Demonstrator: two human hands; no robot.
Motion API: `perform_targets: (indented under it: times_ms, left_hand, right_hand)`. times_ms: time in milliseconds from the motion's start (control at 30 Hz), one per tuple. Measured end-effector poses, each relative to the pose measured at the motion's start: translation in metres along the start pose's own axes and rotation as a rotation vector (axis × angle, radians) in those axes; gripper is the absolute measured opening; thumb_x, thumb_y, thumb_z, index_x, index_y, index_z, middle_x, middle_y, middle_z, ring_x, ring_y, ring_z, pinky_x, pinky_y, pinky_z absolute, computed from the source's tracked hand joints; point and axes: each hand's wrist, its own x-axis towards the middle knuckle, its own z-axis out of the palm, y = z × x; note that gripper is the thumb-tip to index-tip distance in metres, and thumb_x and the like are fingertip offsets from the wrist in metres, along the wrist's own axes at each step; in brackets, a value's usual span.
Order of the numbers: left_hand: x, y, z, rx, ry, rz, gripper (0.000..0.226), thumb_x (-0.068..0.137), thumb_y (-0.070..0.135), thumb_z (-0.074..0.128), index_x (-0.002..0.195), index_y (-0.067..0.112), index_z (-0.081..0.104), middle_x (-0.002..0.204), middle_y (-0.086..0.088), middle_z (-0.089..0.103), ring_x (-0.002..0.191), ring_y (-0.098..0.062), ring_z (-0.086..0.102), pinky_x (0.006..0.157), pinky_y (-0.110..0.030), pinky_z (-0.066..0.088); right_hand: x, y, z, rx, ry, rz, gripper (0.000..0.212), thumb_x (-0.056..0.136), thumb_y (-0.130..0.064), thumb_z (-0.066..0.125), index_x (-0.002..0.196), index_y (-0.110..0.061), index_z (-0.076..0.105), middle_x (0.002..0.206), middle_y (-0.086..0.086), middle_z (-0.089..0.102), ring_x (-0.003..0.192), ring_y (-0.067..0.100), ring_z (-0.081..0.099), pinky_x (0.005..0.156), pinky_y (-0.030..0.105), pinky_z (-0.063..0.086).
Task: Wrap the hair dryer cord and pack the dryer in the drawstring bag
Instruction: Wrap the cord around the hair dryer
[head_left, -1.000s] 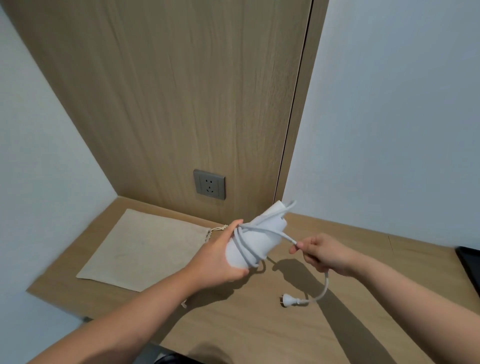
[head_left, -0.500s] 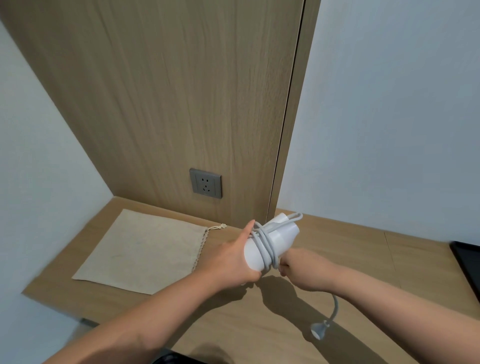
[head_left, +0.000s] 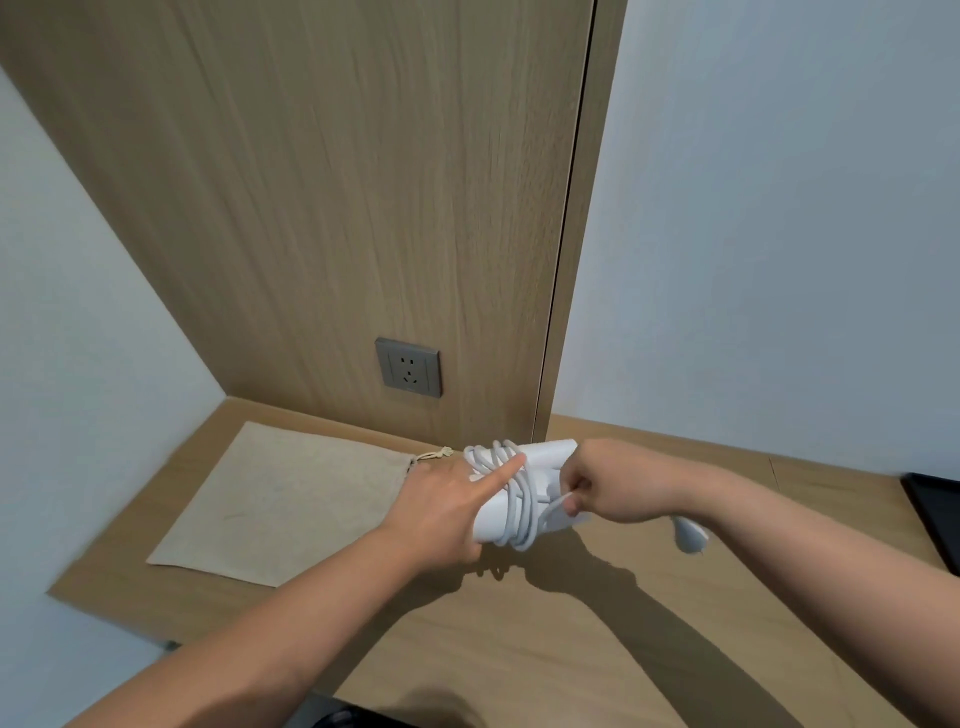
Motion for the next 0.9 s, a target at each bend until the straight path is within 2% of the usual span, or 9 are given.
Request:
perform_targets:
  times_ms: [133,200,300,400,467,567,667,833,900]
  left_hand:
    - [0.003,-0.007,-0.003,0.043,-0.006,0.139,0.100,0.062,0.036,0.070,0.145,0.040,0.016,0.097,-0.012,0.066,0.081,-0.032,0.062,0.066,-0.035,0.047]
    - [0.003,-0.009,-0.002,0.043,-0.034,0.185,0.097,0.065,0.036,0.065,0.145,0.042,0.010,0.102,-0.012,0.065,0.086,-0.033,0.060,0.070,-0.037,0.048]
    - [0.002,-0.010,-0.010,0.061,-0.004,0.266,0.094,0.066,0.038,0.065,0.145,0.040,0.014,0.109,-0.012,0.063,0.089,-0.032,0.059,0.071,-0.038,0.048]
    - [-0.002,-0.011,-0.019,0.105,0.082,0.358,0.094,0.055,0.038,0.076,0.140,0.033,0.036,0.092,-0.007,0.064,0.074,-0.025,0.061,0.059,-0.033,0.048]
    - [-0.002,-0.012,-0.022,0.086,0.121,0.421,0.094,0.058,0.037,0.077,0.142,0.033,0.035,0.090,-0.005,0.063,0.073,-0.023,0.059,0.059,-0.033,0.048]
    - [-0.001,-0.010,-0.029,0.077,0.179,0.513,0.093,0.064,0.039,0.077,0.144,0.034,0.030,0.089,-0.003,0.059,0.075,-0.018,0.055,0.062,-0.031,0.047]
    - [0.000,-0.007,-0.038,0.100,0.275,0.580,0.094,0.061,0.042,0.081,0.141,0.033,0.033,0.088,-0.001,0.055,0.077,-0.015,0.049,0.062,-0.028,0.044]
    - [-0.002,-0.013,-0.034,0.047,0.258,0.525,0.097,0.065,0.047,0.078,0.145,0.033,0.025,0.096,-0.003,0.059,0.082,-0.019,0.054,0.064,-0.032,0.046]
    - [-0.003,-0.016,-0.035,0.040,0.238,0.505,0.103,0.065,0.045,0.078,0.147,0.034,0.017,0.095,-0.004,0.061,0.079,-0.020,0.057,0.063,-0.034,0.046]
  right_hand:
    - [0.011,0.014,-0.013,0.013,0.115,0.000,0.031,0.080,-0.029,0.073,0.064,-0.006,0.059,0.060,0.005,0.047,0.058,0.019,0.038,0.054,0.029,0.031]
    - [0.015,0.018,-0.017,0.020,0.178,-0.006,0.041,0.074,-0.033,0.078,0.056,-0.006,0.052,0.055,0.004,0.040,0.055,0.019,0.032,0.052,0.029,0.028]
    - [0.018,0.026,-0.021,0.114,0.150,-0.040,0.039,0.074,-0.026,0.079,0.048,-0.022,0.050,0.049,-0.007,0.042,0.049,0.010,0.036,0.051,0.021,0.031]
    - [0.021,0.033,-0.018,0.269,0.121,-0.075,0.014,0.072,-0.018,0.081,0.071,-0.020,0.067,0.063,-0.010,0.056,0.053,-0.001,0.049,0.057,0.012,0.038]
    - [0.022,0.035,-0.018,0.291,0.098,-0.102,0.033,0.070,-0.018,0.082,0.100,-0.020,0.067,0.080,-0.007,0.058,0.059,-0.004,0.050,0.060,0.010,0.039]
    - [0.024,0.033,-0.021,0.210,0.054,-0.143,0.070,0.070,-0.030,0.081,0.133,-0.031,0.049,0.105,-0.012,0.053,0.073,-0.005,0.048,0.065,0.009,0.034]
    - [0.025,0.030,-0.022,0.164,-0.015,-0.201,0.075,0.072,-0.035,0.079,0.138,-0.033,0.044,0.114,-0.018,0.048,0.076,-0.020,0.045,0.065,0.006,0.033]
    - [0.023,0.036,-0.020,0.250,-0.005,-0.241,0.051,0.078,-0.030,0.075,0.126,-0.027,0.058,0.095,-0.021,0.052,0.067,-0.020,0.047,0.063,0.004,0.039]
    - [0.022,0.038,-0.018,0.292,0.008,-0.220,0.052,0.080,-0.029,0.074,0.128,-0.030,0.055,0.101,-0.018,0.054,0.063,-0.019,0.048,0.059,0.004,0.040]
